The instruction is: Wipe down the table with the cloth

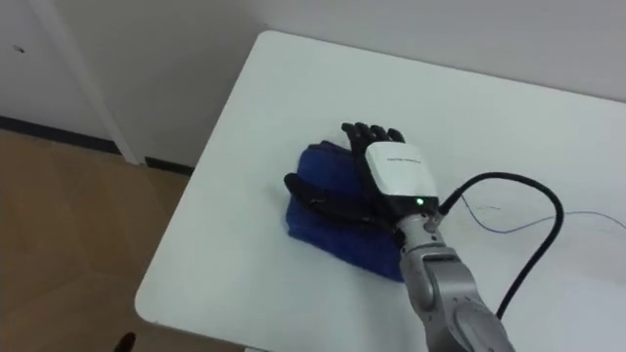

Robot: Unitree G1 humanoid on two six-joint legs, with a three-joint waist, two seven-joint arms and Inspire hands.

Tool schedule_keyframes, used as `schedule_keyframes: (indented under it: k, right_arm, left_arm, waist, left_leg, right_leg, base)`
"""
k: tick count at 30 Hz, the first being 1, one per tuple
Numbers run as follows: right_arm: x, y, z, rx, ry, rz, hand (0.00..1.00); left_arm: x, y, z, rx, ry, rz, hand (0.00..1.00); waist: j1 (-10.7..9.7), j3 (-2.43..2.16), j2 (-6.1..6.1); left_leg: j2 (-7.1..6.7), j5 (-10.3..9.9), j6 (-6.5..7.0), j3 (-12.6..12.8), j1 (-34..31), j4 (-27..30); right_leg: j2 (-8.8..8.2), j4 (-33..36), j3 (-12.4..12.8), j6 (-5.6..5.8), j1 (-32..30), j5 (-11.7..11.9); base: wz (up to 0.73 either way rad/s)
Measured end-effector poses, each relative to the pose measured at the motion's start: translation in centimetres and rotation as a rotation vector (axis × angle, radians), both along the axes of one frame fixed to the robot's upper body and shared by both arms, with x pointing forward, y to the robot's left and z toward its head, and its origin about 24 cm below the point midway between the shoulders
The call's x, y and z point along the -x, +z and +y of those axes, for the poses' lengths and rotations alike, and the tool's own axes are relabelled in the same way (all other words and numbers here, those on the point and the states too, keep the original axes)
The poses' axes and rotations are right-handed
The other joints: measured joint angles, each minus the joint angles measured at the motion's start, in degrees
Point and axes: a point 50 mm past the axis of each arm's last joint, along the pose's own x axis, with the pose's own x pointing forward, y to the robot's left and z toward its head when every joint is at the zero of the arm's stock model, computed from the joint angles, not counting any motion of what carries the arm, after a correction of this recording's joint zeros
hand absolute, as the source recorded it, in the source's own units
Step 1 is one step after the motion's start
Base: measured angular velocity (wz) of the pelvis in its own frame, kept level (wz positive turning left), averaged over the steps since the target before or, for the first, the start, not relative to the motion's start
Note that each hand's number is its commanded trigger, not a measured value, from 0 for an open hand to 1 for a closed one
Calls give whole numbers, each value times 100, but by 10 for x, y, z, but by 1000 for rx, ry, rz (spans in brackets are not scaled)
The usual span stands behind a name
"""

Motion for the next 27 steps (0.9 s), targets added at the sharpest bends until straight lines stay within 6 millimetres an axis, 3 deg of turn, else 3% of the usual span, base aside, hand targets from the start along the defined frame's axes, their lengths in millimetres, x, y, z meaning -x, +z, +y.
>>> schedule_keyframes:
  k: [1,2,3,4,5,6,7,13,21,24,27]
  right_arm:
    - [-1,1,4,2,18,-7,0]
    - [0,-1,6,25,40,0,0]
    - [2,-4,7,28,38,14,0]
    - [3,-11,5,38,27,45,0]
    - [4,-15,0,50,3,73,0]
    - [4,-17,-2,56,-7,86,0]
    - [6,-23,-4,65,-20,118,0]
    - [9,-26,-4,67,-24,144,0]
    - [10,-26,-4,80,-3,141,0]
    - [11,-26,-2,93,13,131,0]
    - [13,-24,0,90,35,117,0]
  left_arm:
    - [1,1,3,-10,-4,2,0]
    - [8,-1,3,-8,-6,28,0]
    - [8,-1,2,-5,-9,26,0]
    - [5,-1,-1,7,-23,12,0]
    - [-2,-1,-3,13,-39,-12,0]
    - [-4,0,-4,15,-44,-20,0]
    - [-1,0,-3,11,-36,-16,0]
    - [20,-4,-4,20,-14,57,0]
    - [18,-5,-7,49,-12,49,0]
    - [17,-5,-8,50,-13,43,0]
    - [17,-6,-10,56,-13,42,0]
  waist:
    - [-5,0,-41]
    - [-152,-30,13]
    - [-253,-27,9]
    - [-329,-19,-16]
    - [-332,-11,-59]
    - [-336,-13,-54]
    - [-244,-56,-107]
    - [-253,-45,-117]
    - [-262,-19,-86]
    - [-288,-10,-71]
    - [-304,-12,-49]
  left_leg:
    - [3,-8,-13,-3,-29,19]
    - [102,-89,-290,47,-38,79]
    - [129,-83,-466,208,-20,47]
    - [207,-4,-614,695,-4,-147]
    - [274,111,-616,968,-162,-373]
    - [332,323,-616,1051,-296,-460]
    - [313,390,-466,1166,-317,-325]
    - [124,390,-462,1078,-95,-331]
    - [-12,388,-450,1122,-89,-327]
    - [-26,326,-292,1154,-98,-326]
    - [-32,307,-265,1174,-99,-321]
  right_leg:
    - [67,-340,37,-79,-148,270]
    - [90,-228,-108,-189,-180,778]
    - [62,-176,-129,-192,-138,778]
    - [2,-159,5,-192,-49,778]
    - [-74,-165,250,-140,7,746]
    - [-81,-155,285,-97,22,718]
    - [-108,-141,293,5,63,650]
    - [-255,-133,-55,154,315,555]
    - [-351,-133,-64,235,365,483]
    - [-353,-132,-53,240,365,411]
    - [-356,-121,-57,241,366,388]
  base:
    - [-45]
    - [-3]
    - [35]
    - [52]
    - [52]
    - [29]
    - [11]
    - [10]
    - [3]
    - [0]
    - [0]
